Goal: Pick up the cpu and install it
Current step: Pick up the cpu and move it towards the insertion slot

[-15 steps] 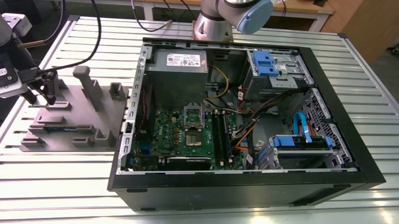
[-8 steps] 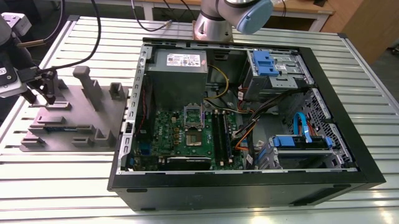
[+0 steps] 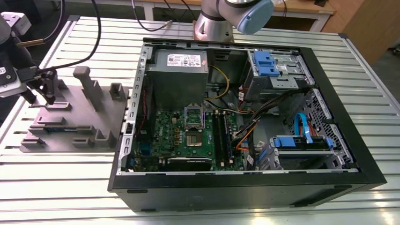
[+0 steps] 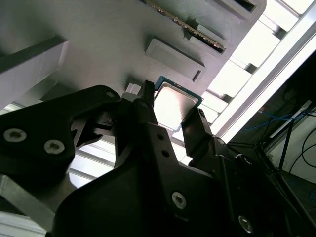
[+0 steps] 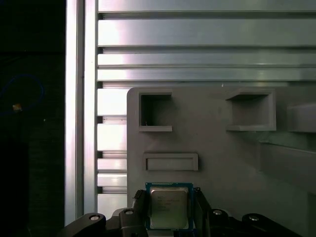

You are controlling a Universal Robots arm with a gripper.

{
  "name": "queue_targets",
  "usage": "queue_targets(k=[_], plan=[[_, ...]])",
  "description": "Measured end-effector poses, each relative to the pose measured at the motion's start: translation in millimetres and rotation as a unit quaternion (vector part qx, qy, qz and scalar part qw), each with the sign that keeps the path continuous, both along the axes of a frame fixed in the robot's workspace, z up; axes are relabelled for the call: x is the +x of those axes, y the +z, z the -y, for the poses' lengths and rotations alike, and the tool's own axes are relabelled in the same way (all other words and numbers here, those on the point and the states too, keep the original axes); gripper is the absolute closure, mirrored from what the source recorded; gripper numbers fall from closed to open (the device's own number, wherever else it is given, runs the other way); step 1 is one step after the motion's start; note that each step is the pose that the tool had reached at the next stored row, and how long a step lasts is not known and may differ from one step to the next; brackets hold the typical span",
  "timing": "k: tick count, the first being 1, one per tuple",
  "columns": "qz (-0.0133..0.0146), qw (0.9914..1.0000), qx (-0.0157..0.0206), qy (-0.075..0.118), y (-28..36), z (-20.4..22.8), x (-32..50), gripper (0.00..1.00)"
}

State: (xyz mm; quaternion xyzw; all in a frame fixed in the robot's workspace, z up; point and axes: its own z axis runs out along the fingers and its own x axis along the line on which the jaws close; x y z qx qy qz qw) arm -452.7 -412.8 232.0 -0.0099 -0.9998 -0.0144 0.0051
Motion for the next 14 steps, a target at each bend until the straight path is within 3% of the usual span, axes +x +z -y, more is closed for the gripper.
queue_targets(k=[14], plan=[[0.0001, 1.00000, -0.0005, 0.000, 3.0, -0.1, 0.0, 0.53]])
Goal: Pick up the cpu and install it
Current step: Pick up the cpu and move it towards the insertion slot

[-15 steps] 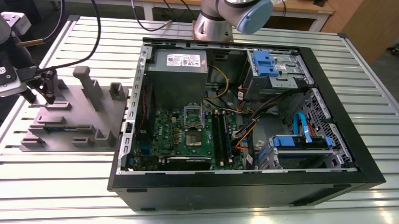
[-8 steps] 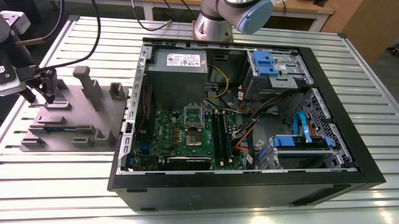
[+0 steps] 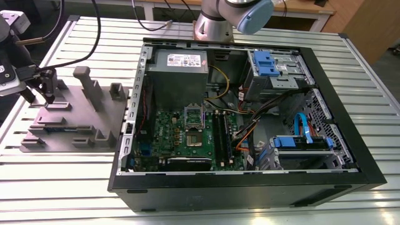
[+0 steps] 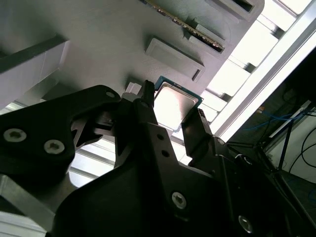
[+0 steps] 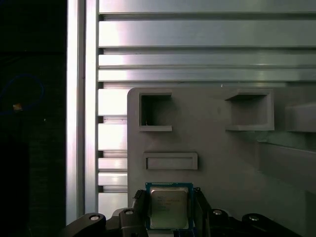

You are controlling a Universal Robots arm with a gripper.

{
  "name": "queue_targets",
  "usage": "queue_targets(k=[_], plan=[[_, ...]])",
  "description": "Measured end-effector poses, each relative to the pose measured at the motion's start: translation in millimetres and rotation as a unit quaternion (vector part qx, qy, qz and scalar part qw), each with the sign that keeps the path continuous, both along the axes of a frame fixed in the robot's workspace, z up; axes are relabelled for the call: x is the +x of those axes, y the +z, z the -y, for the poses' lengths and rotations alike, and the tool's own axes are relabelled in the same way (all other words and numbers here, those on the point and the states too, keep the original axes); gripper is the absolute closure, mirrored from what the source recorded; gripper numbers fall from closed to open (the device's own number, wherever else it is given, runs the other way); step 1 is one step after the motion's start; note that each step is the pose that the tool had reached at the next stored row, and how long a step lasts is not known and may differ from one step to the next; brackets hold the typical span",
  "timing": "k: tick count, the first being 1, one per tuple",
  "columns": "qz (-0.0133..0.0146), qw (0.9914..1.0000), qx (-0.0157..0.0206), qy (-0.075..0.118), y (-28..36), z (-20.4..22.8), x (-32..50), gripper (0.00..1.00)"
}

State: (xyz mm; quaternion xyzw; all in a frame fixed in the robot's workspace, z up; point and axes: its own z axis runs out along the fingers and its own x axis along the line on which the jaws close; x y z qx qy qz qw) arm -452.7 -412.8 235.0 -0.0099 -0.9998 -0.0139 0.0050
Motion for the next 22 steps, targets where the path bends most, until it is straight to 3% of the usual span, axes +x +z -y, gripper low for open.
queue_targets(k=[22], plan=[[-0.0002, 1.00000, -0.0006, 0.000, 6.7, 0.0, 0.0, 0.53]])
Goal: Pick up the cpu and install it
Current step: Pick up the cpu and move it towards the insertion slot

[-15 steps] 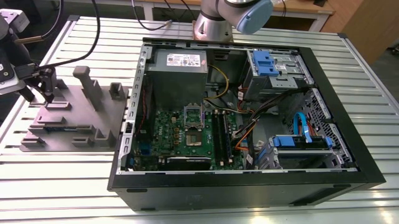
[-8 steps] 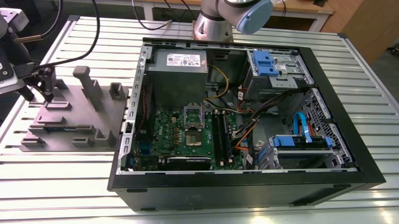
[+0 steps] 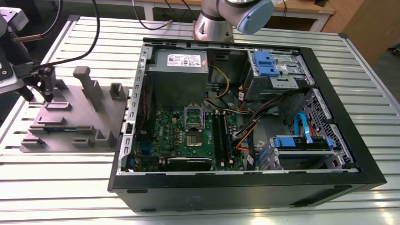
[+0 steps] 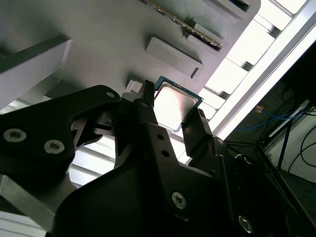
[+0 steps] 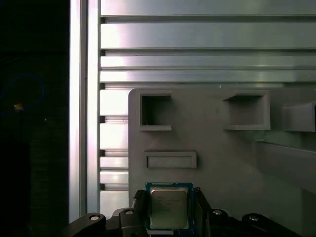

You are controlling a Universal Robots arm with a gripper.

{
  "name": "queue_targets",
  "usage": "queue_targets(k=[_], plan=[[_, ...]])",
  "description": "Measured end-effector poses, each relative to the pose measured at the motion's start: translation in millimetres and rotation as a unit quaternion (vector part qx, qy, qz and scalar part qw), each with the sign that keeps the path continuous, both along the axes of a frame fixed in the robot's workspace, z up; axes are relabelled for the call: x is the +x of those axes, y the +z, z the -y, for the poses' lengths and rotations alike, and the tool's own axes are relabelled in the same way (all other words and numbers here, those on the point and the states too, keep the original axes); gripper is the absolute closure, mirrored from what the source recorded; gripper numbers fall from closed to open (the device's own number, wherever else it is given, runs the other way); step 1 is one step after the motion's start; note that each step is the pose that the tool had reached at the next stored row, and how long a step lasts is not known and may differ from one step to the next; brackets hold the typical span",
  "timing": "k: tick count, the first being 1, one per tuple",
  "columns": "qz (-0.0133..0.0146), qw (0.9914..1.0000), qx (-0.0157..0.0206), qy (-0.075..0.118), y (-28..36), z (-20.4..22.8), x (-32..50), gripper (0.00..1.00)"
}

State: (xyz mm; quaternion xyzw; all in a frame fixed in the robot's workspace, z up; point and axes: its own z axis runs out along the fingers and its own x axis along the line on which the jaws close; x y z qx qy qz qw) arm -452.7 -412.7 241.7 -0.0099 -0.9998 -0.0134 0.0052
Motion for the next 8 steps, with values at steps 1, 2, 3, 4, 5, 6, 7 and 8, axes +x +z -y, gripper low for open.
queue_targets(k=[1, 2, 3, 4, 5, 6, 7, 8], plan=[[0.0001, 1.00000, 0.0001, 0.000, 0.3, 0.0, 0.0, 0.53], [0.0001, 1.00000, 0.0001, 0.000, 0.8, 0.0, 0.0, 0.53], [0.0001, 1.00000, 0.0001, 0.000, 1.3, 0.0, 0.0, 0.53], [0.0002, 1.00000, 0.0001, 0.000, 1.7, 0.0, 0.0, 0.53], [0.0003, 1.00000, 0.0002, 0.000, 1.9, 0.0, 0.1, 0.53], [0.0002, 1.00000, 0.0001, 0.000, 2.2, 0.0, 0.0, 0.53], [0.0002, 1.00000, 0.0001, 0.000, 2.5, 0.0, 0.0, 0.53], [0.0002, 1.00000, 0.0001, 0.000, 2.7, 0.0, 0.0, 0.53]])
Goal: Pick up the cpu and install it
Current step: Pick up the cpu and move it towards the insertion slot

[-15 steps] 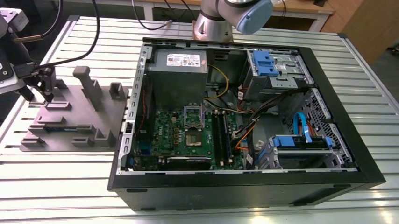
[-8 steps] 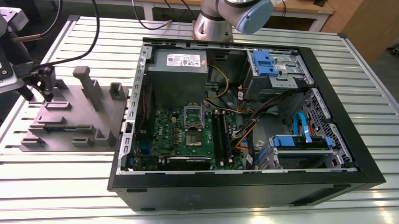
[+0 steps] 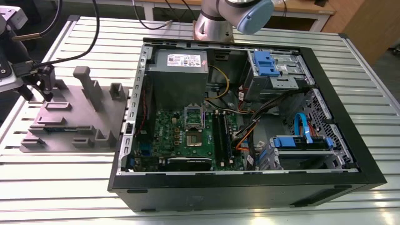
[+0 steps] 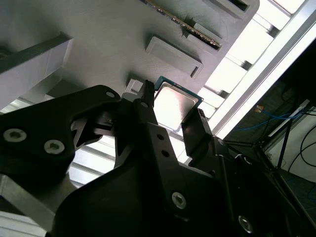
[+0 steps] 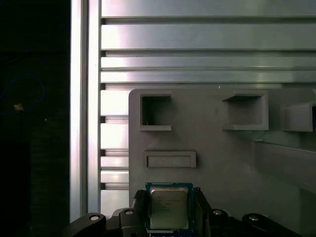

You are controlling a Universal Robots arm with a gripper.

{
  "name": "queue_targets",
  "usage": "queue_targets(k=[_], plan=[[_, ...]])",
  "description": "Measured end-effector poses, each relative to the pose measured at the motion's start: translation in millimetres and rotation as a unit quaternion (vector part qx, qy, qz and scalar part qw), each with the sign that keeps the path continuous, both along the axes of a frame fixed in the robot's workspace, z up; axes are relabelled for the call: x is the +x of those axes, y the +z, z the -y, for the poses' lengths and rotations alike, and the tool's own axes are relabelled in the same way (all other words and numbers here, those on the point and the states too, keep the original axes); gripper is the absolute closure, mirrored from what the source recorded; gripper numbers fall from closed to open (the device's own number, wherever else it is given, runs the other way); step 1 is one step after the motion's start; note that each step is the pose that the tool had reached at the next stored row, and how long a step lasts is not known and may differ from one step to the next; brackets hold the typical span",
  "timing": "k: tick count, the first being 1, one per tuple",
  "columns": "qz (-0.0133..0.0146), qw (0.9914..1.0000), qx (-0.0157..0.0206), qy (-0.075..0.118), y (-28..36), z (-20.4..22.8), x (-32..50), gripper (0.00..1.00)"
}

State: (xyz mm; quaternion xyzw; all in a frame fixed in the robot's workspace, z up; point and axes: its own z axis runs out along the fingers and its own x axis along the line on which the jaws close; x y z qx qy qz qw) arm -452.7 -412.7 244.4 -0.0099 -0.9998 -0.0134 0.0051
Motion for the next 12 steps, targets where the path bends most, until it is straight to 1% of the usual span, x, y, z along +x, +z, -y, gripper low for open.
queue_targets(k=[10, 12], plan=[[-0.0001, 1.00000, 0.0000, 0.000, 2.1, 0.0, 0.0, 0.53], [-0.0003, 1.00000, -0.0002, 0.000, 3.4, 0.0, -0.1, 0.53]])
